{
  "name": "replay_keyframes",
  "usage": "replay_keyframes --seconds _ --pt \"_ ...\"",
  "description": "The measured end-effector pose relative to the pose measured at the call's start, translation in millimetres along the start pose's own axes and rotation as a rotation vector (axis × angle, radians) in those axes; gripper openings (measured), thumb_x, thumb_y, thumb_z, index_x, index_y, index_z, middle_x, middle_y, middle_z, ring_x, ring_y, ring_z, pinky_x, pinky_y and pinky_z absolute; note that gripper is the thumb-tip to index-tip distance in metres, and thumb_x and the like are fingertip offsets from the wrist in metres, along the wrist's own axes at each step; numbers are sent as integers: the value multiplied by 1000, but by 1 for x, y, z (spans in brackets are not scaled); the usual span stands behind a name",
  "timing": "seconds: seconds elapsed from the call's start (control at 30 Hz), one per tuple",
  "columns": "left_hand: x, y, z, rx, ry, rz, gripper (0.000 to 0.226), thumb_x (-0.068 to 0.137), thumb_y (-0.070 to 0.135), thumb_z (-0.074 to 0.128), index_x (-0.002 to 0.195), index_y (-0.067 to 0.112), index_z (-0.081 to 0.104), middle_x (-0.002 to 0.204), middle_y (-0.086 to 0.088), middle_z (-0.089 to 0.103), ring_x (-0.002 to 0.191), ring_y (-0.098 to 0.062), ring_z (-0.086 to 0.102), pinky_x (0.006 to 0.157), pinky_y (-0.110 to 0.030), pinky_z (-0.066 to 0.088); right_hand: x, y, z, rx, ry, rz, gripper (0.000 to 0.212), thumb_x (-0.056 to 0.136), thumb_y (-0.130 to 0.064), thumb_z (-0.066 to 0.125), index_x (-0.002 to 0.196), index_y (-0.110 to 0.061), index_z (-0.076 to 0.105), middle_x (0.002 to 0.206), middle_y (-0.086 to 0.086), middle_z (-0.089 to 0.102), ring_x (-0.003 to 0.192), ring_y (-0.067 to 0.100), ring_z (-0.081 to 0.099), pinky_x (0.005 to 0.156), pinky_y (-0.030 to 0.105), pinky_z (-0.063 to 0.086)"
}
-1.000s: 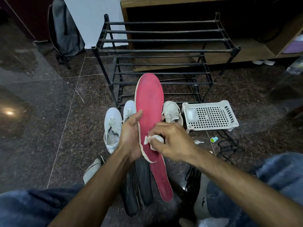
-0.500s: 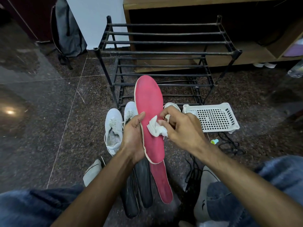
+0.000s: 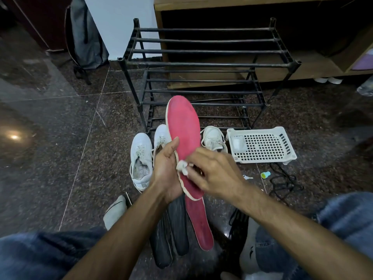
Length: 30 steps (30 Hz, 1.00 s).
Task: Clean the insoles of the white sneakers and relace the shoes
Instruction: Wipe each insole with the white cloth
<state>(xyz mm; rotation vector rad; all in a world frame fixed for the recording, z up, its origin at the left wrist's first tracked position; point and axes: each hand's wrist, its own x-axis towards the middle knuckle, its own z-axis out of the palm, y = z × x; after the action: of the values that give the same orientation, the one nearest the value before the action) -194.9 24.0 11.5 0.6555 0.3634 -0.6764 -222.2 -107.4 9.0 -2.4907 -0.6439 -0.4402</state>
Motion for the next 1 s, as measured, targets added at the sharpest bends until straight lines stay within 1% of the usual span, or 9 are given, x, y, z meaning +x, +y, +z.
replay_keyframes --seconds 0.07,0.17,0.27,0.37,0.47,0.6,0.77,0.9,1.0 --pt "-2 -10 3 82 -57 3 50 91 39 49 126 5 60 107 -14 61 98 -27 57 98 -42 44 8 11 -8 -62 62 138 17 90 -29 54 87 -15 64 79 0 62 61 22 59 52 34 49" --pt "-4 -24 6 293 -55 -33 53 89 43 50 126 7 62 96 -15 64 74 -22 57 73 -37 46 18 33 -25 -105 174 326 8 89 -23 63 91 -15 65 85 -1 65 67 20 60 59 31 48" --pt "-5 -26 9 345 -56 -46 50 87 43 51 119 8 67 93 -17 66 74 -24 55 72 -36 46 17 39 -29 -16 238 353 8 84 -16 64 92 -16 66 86 -2 66 61 7 52 59 31 48" --pt "-6 -17 9 289 -57 22 40 88 40 50 97 12 76 80 -9 67 72 -21 57 71 -35 47 6 20 -21 187 109 309 13 85 -11 64 93 -13 73 87 -4 68 56 -8 46 58 16 37" --pt "-4 -5 4 187 -63 28 48 93 40 42 84 10 79 83 -8 72 76 -21 68 79 -34 53 -2 -1 -11 203 -67 225 14 83 -12 63 92 -15 73 81 -8 65 58 -7 45 63 20 40" --pt "-4 -11 5 207 -109 14 46 91 43 46 105 9 73 93 -11 67 84 -22 61 88 -39 45 8 9 -15 94 20 302 10 84 -16 63 90 -17 71 86 -3 69 73 14 62 72 36 54" --pt "-5 -29 5 389 -102 -61 50 92 46 48 119 9 67 93 -17 66 71 -23 55 71 -36 43 23 33 -36 106 193 534 7 82 -13 68 84 -18 73 72 -6 67 51 -1 48 59 25 47" --pt "-5 -21 6 357 -51 -6 43 92 44 48 105 12 74 84 -11 67 68 -21 58 69 -35 45 13 16 -33 389 5 579 14 83 -6 65 82 -18 72 64 -4 69 39 3 53 40 23 44" --pt "-3 -8 3 227 -51 39 49 96 40 41 85 11 79 85 -9 72 75 -23 69 76 -36 55 3 -8 -25 450 -206 498 14 82 -2 66 81 -15 73 53 -11 58 38 0 48 40 10 32"
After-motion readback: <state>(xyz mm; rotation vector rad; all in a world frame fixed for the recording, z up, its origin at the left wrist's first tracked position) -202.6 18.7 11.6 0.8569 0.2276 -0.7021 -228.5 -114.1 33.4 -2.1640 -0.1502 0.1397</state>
